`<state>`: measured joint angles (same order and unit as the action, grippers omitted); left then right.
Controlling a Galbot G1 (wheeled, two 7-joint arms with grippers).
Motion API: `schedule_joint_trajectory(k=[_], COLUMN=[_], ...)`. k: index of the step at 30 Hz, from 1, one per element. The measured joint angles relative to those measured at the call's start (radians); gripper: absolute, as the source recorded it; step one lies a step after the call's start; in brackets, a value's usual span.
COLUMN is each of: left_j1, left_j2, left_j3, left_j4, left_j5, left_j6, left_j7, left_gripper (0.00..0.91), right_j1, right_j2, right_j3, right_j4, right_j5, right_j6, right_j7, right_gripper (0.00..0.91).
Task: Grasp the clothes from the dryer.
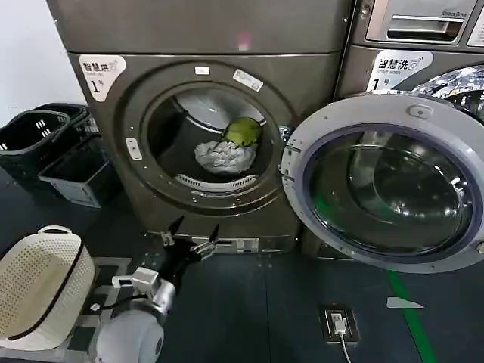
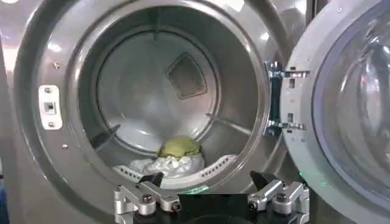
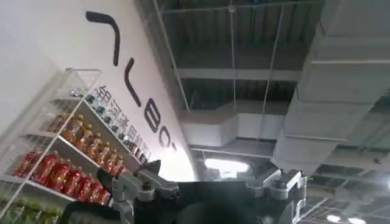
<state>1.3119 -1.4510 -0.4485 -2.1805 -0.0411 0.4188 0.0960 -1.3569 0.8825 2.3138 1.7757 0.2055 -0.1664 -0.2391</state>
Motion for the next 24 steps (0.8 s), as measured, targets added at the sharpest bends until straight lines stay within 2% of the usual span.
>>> schedule_joint_trajectory(k=[24], left_j1=[0.009], left_j2=[-0.011], left_j3=[0.017], left_j4=[0.009], left_j5=[0.021], left_j6=[-0.006], left_j7=[0.002], left_gripper=[0.907], right_j1=[0.022], right_j2=[-0.003], right_j3=[-0.021], right_j4=[0.007], right_j5=[-0.003], right_j6=[0.009], right_j7=[0.005], right_gripper=[0.907])
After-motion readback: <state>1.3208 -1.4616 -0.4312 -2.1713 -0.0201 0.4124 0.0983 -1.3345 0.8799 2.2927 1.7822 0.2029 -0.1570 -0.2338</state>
